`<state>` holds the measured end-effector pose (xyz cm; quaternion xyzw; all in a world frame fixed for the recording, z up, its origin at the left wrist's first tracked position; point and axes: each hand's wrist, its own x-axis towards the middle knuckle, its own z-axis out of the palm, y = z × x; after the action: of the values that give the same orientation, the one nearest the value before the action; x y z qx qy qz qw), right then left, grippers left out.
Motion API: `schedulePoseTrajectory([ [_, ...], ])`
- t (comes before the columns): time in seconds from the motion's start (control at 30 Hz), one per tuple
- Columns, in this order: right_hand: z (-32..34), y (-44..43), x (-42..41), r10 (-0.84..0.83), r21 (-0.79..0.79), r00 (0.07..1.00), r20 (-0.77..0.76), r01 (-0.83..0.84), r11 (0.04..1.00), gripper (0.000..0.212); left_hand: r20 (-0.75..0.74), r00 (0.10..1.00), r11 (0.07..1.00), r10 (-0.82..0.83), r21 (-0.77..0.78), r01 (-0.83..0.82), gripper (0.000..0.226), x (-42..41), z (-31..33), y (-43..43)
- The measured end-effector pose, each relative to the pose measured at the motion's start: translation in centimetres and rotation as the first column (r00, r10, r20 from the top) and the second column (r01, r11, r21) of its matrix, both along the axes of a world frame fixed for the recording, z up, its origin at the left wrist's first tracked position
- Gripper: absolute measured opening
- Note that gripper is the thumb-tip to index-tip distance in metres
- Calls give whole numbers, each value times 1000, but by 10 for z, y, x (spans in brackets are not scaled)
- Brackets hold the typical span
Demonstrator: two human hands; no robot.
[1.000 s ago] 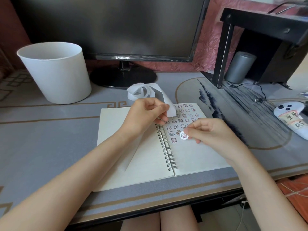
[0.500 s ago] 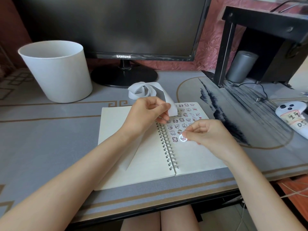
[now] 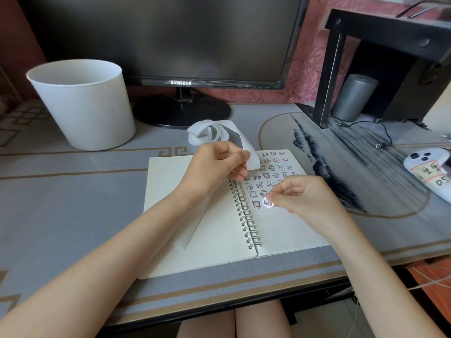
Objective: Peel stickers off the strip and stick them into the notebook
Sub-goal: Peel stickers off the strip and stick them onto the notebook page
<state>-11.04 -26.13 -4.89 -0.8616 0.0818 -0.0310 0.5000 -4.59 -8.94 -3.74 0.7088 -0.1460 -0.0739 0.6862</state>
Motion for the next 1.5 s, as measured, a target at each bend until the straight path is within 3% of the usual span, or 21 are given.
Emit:
schedulePoseTrajectory([
  [0.77, -10, 0, 0, 8, -131, 996, 87, 3, 991, 12, 1, 1000, 1000, 8, 7, -8, 13, -1, 0, -1],
  [0.9, -10, 0, -1, 9, -124, 997, 81, 1, 992, 12, 4, 1000, 1000, 10, 13, -10, 13, -1, 0, 0],
  [1.03, -9, -3, 1, 4, -68, 998, 65, 0, 998, 25, 7, 1000, 1000, 8, 11, -8, 13, -1, 1, 0],
  [1.27, -8, -8, 2, 43, 18, 998, 37, -43, 999, 19, 5, 1000, 1000, 10, 10, -10, 14, -1, 0, 0],
  [1.5, -5, -11, 3, 127, -3, 992, -29, -127, 992, 24, 12, 1000, 1000, 9, 11, -9, 14, 0, -1, 0],
])
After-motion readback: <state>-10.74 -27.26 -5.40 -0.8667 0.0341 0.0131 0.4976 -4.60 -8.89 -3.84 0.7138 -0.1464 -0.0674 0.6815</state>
